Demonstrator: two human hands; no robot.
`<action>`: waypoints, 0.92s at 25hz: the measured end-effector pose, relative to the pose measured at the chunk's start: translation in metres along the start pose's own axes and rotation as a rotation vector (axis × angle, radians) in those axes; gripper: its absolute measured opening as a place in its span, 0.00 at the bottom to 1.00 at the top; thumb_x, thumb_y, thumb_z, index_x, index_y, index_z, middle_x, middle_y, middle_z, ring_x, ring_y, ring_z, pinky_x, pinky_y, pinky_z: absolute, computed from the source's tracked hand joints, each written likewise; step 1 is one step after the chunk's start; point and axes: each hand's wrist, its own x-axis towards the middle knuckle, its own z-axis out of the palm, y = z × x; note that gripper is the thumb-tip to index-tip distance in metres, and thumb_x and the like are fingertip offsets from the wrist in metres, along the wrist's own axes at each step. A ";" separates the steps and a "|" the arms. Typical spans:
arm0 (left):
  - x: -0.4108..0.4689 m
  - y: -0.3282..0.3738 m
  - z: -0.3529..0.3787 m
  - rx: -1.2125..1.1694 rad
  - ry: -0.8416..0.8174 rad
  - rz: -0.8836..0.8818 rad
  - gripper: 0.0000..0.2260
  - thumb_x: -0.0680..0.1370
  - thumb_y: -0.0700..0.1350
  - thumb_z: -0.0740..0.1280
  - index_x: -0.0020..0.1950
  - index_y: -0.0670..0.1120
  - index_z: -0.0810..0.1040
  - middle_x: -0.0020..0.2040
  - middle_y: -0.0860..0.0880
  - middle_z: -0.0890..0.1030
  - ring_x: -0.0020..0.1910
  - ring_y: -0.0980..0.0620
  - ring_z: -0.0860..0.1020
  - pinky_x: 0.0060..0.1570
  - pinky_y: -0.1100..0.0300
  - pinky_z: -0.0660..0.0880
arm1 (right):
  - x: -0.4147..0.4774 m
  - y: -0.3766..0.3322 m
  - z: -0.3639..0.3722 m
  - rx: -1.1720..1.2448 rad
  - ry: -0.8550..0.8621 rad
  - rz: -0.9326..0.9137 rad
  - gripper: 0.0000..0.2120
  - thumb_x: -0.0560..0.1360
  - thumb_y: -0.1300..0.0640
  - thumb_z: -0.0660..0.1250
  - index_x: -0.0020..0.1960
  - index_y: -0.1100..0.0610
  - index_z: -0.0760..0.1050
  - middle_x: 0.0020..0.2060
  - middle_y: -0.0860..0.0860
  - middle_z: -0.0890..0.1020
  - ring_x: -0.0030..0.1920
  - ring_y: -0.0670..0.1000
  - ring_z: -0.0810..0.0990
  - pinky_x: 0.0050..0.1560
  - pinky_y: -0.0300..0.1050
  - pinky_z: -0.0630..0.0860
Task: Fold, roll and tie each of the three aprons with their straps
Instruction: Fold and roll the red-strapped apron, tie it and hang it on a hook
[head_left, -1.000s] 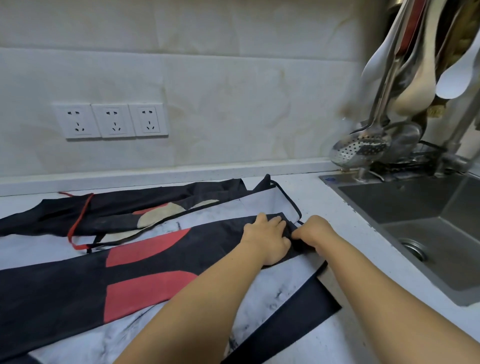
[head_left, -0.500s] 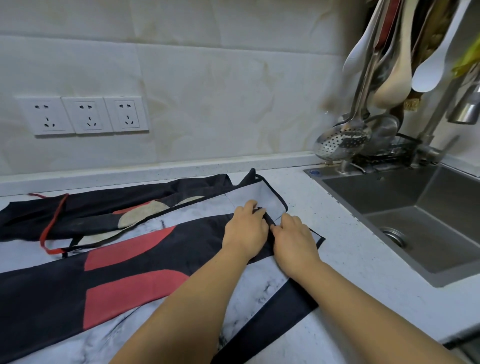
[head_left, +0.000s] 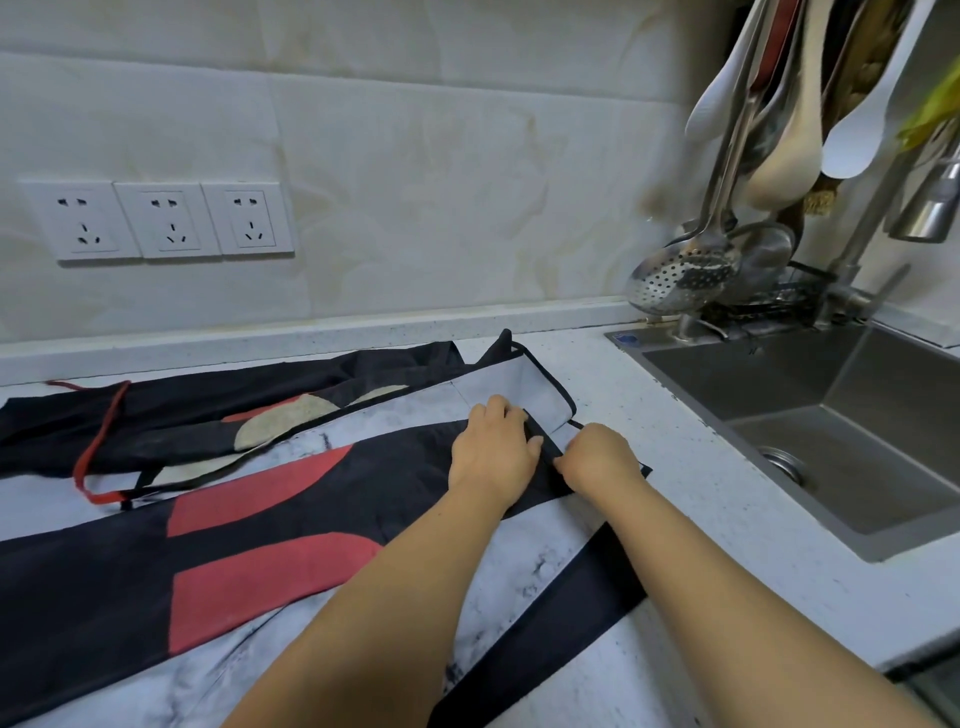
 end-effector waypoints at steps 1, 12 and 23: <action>0.000 -0.001 0.000 -0.028 0.011 0.033 0.18 0.82 0.51 0.60 0.70 0.49 0.70 0.65 0.49 0.68 0.63 0.49 0.67 0.50 0.54 0.73 | 0.003 -0.002 -0.003 -0.003 -0.037 0.012 0.11 0.76 0.59 0.64 0.37 0.58 0.68 0.38 0.53 0.74 0.41 0.54 0.73 0.30 0.40 0.64; 0.006 -0.005 0.005 -0.166 0.039 -0.020 0.13 0.80 0.43 0.57 0.55 0.46 0.82 0.55 0.49 0.76 0.59 0.48 0.71 0.51 0.57 0.70 | -0.041 -0.007 0.015 -0.238 0.261 -0.436 0.12 0.79 0.64 0.55 0.57 0.61 0.74 0.56 0.58 0.73 0.58 0.58 0.70 0.53 0.47 0.67; 0.006 -0.008 0.010 -0.093 0.024 -0.037 0.12 0.83 0.46 0.57 0.55 0.46 0.79 0.55 0.48 0.73 0.55 0.47 0.72 0.46 0.58 0.68 | -0.019 -0.005 -0.002 0.006 -0.011 -0.024 0.17 0.74 0.65 0.62 0.30 0.57 0.60 0.28 0.52 0.65 0.27 0.49 0.64 0.24 0.41 0.57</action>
